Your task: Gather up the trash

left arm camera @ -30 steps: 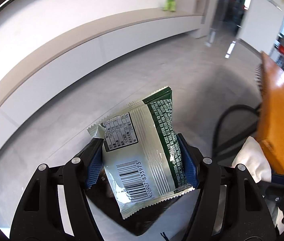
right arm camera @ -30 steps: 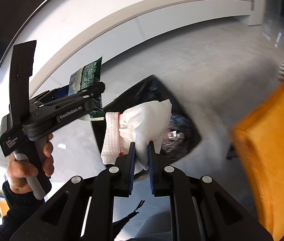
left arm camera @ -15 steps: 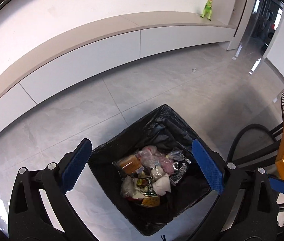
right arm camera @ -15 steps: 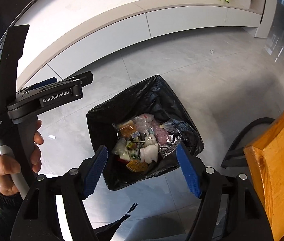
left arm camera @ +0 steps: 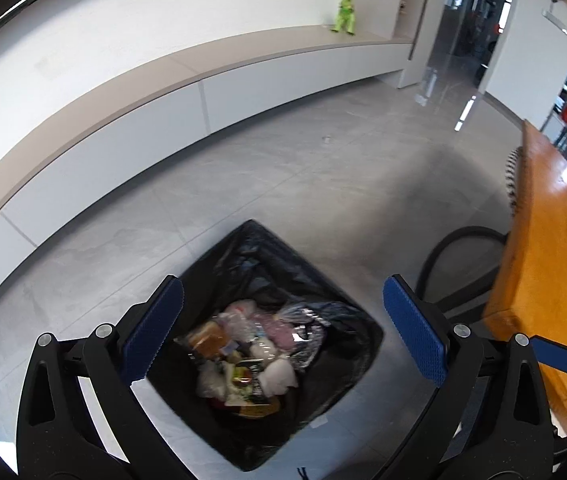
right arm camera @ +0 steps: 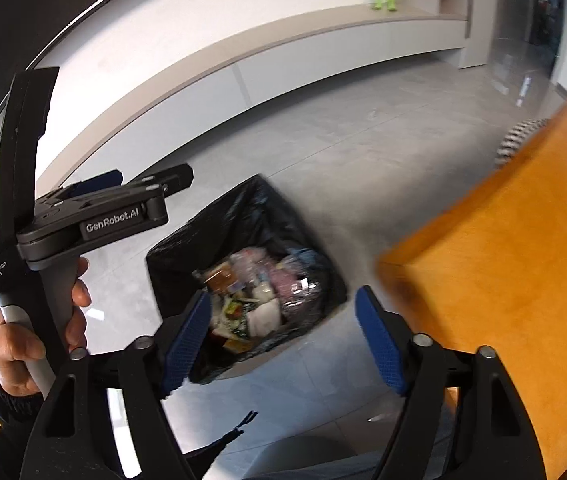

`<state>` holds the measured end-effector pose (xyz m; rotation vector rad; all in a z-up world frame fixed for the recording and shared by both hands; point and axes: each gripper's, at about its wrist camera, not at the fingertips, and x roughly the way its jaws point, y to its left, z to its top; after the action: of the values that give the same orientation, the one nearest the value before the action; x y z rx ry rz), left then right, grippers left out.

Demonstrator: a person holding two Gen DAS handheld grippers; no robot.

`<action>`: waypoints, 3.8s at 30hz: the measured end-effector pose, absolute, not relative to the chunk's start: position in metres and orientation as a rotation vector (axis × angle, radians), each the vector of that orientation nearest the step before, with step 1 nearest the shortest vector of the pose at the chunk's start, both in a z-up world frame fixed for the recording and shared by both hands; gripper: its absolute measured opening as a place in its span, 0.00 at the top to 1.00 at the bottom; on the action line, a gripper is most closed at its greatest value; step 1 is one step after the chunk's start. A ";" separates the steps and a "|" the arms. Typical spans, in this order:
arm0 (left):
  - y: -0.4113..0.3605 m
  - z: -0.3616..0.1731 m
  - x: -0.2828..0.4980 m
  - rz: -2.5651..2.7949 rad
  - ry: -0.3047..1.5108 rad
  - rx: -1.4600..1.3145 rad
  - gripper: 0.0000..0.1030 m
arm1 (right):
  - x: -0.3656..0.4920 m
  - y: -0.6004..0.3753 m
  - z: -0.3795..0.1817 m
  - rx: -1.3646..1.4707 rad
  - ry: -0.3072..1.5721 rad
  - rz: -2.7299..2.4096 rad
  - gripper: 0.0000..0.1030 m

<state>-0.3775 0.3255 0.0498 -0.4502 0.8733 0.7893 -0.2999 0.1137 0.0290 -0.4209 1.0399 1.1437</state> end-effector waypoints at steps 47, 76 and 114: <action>-0.008 -0.008 -0.005 0.024 0.988 -0.051 0.06 | -0.028 -0.245 -0.043 -0.014 0.972 0.184 0.03; -0.011 -0.012 0.000 0.061 0.963 -0.013 0.06 | -0.021 -0.246 -0.046 -0.029 0.933 0.155 0.02; -0.011 -0.012 0.000 0.060 0.963 -0.013 0.06 | -0.022 -0.246 -0.046 -0.029 0.933 0.154 0.02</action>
<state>-0.0004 -0.0108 -0.0118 -0.0127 0.9628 0.0604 -0.0217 -0.2455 -0.0459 -0.0289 0.9333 0.1543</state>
